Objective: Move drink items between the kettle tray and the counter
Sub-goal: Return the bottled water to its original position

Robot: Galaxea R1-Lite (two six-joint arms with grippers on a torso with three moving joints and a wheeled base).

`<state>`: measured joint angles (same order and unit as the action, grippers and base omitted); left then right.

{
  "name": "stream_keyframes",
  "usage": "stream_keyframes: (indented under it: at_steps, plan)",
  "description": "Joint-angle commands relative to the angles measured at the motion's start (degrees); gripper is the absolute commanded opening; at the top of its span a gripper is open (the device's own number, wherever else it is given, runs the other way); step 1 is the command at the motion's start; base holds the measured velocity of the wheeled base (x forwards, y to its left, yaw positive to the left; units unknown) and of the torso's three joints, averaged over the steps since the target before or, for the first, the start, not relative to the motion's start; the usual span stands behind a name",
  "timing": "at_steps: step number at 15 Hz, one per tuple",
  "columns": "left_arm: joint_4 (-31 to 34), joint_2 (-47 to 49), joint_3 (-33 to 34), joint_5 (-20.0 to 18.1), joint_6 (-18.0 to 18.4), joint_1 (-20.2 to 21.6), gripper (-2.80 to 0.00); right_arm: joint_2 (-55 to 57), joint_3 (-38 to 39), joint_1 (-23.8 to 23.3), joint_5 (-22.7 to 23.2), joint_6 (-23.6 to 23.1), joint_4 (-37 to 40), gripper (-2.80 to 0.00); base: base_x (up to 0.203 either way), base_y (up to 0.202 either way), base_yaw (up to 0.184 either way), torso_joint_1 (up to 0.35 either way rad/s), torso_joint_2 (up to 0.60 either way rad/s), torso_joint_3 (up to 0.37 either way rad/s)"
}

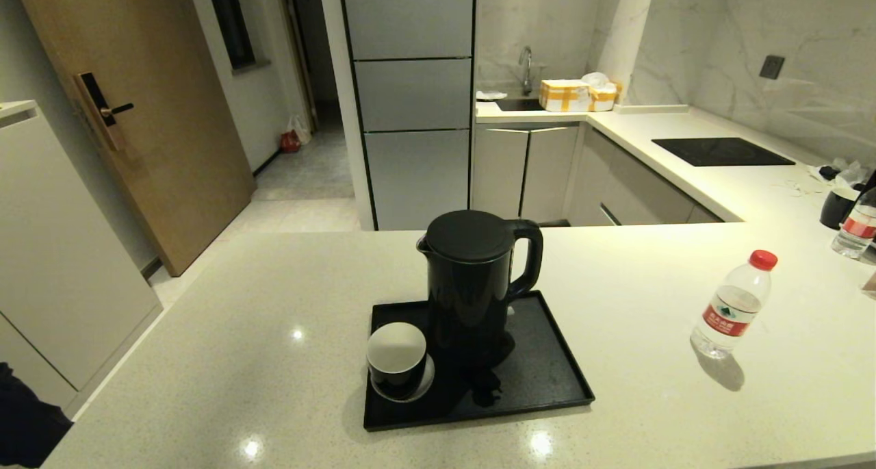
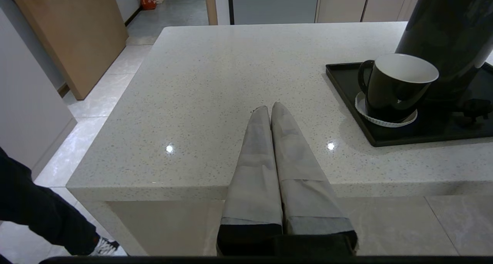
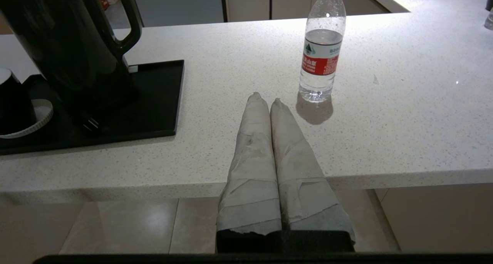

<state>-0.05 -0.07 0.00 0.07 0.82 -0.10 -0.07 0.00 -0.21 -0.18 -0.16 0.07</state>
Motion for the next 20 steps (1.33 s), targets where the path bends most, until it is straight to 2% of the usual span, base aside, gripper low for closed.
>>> stream_keyframes:
  at_steps: [1, 12, 14, 18, 20]
  plan:
    - [-0.04, 0.07, 0.00, 0.10, -0.03, 0.01, -2.80, 0.07, 0.18, -0.05, 0.01, 0.05, -0.01, -2.80, 0.000, 0.000, 0.000, 0.000, 0.00, 0.000]
    - [-0.04, 0.07, 0.00, 0.10, -0.03, 0.01, -2.80, 0.10, -0.23, 0.03, -0.19, -0.45, 0.31, -2.80, 0.000, 0.000, 0.000, 0.000, 0.00, 0.000]
    - [-0.04, 0.07, 0.00, 0.10, -0.03, 0.01, -2.80, 3.75, -7.15, 0.06, -0.13, -0.10, 1.75, -2.80, 0.000, 0.000, 0.000, 0.000, 0.00, 0.000]
    - [-0.03, 0.07, 0.00, 0.10, -0.03, 0.01, -2.80, 25.26, -33.24, 0.61, -0.84, 2.23, 9.88, -2.80, 0.000, 0.000, 0.000, 0.000, 0.00, 0.000]
    - [-0.04, 0.07, 0.00, 0.10, -0.03, 0.01, -2.80, 35.63, -38.73, 0.42, -5.28, 2.92, 15.94, -2.80, 0.000, 0.000, 0.000, 0.000, 0.00, 0.000]
